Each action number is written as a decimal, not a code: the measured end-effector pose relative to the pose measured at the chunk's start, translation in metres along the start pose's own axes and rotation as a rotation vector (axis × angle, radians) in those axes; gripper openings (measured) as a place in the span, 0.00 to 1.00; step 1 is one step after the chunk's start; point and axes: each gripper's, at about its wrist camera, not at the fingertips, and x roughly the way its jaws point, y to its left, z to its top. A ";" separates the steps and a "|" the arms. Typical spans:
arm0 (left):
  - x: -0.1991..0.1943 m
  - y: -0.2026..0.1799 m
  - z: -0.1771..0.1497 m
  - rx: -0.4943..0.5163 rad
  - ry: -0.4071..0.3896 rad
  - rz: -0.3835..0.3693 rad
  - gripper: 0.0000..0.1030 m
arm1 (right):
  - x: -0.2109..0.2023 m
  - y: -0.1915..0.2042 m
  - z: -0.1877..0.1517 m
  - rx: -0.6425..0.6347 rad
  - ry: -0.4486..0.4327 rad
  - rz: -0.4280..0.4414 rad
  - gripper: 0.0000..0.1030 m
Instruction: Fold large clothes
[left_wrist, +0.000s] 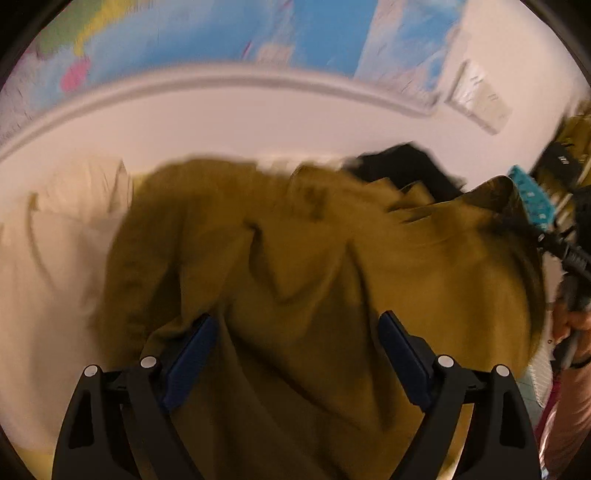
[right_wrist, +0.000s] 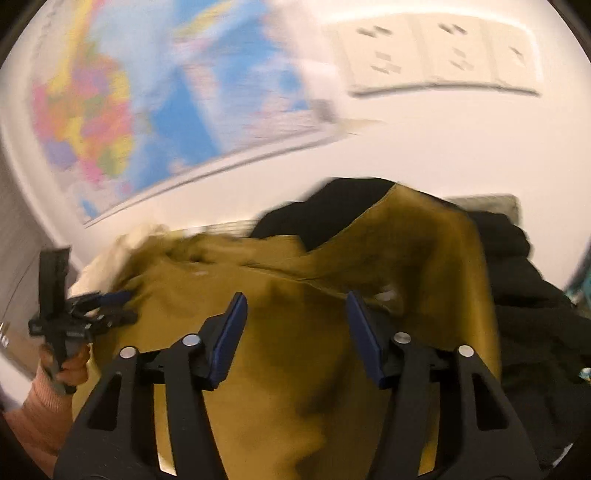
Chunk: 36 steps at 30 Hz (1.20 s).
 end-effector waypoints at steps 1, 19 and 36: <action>0.008 0.004 0.001 -0.019 0.019 -0.001 0.84 | 0.009 -0.015 0.004 0.024 0.027 -0.051 0.52; -0.088 0.043 -0.100 -0.076 -0.196 0.069 0.91 | -0.105 -0.058 -0.090 0.183 -0.090 0.105 0.91; -0.030 0.025 -0.107 -0.155 -0.117 -0.003 0.48 | -0.045 -0.057 -0.137 0.228 0.047 0.161 0.39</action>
